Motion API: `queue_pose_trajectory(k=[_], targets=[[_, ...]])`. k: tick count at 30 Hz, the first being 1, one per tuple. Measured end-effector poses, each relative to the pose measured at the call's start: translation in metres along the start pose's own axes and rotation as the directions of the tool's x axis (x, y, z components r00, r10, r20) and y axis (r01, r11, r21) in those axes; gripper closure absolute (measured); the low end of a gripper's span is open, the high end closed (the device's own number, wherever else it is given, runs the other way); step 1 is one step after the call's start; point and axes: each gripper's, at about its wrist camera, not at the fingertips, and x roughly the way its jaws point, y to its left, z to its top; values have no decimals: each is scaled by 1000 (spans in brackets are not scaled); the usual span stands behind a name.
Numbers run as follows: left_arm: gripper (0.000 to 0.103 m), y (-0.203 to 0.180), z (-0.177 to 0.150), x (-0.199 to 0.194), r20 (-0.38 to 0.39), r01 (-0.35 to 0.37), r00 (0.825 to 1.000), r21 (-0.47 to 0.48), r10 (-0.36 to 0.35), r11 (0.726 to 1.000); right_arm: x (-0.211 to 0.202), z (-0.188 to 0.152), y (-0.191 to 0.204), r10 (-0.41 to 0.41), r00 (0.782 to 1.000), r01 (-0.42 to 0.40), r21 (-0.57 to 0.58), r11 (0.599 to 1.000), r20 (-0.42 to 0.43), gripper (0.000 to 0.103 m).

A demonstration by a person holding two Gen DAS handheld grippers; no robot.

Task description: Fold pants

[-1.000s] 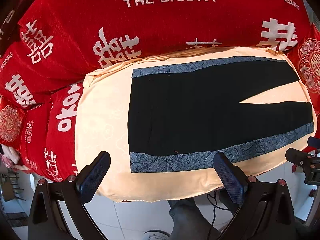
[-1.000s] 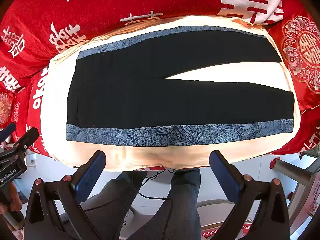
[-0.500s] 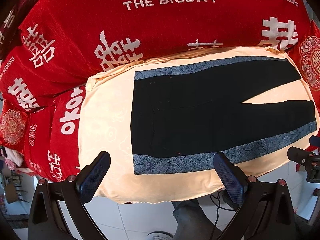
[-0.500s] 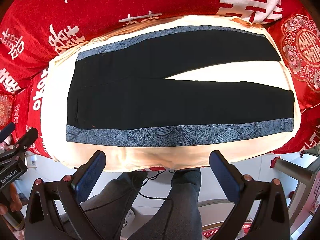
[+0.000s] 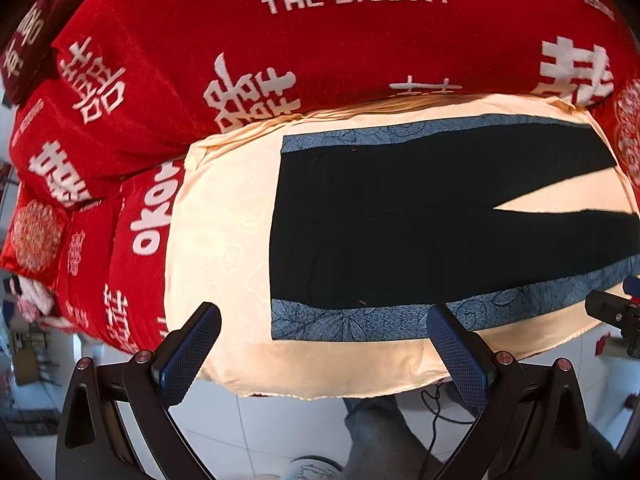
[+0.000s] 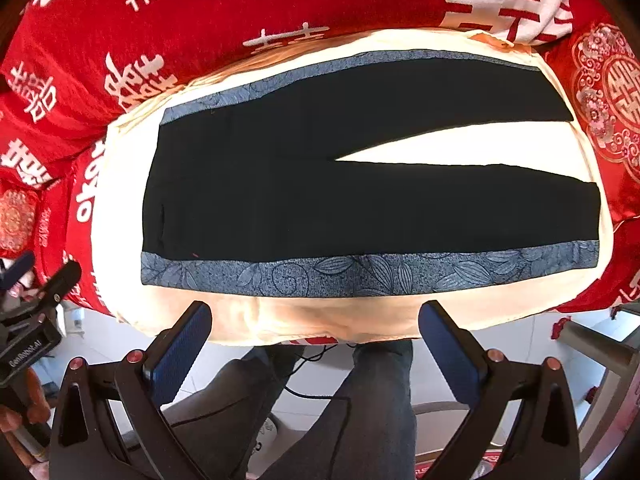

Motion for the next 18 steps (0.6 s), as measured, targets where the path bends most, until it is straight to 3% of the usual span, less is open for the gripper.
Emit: queue_pose_trajectory(k=[9, 13, 18], targets=[[0, -24, -10, -6, -59, -37, 998, -165, 28, 986, -1, 10, -26, 65, 997, -68, -75, 995, -46, 0], [0, -29, -18, -1, -92, 2, 995, -247, -26, 969, 4, 12, -37, 87, 994, -94, -123, 988, -65, 0], [0, -11, -32, 18, -99, 63, 990, -333, -101, 941, 24, 12, -45, 133, 985, -142, -84, 986, -109, 0]])
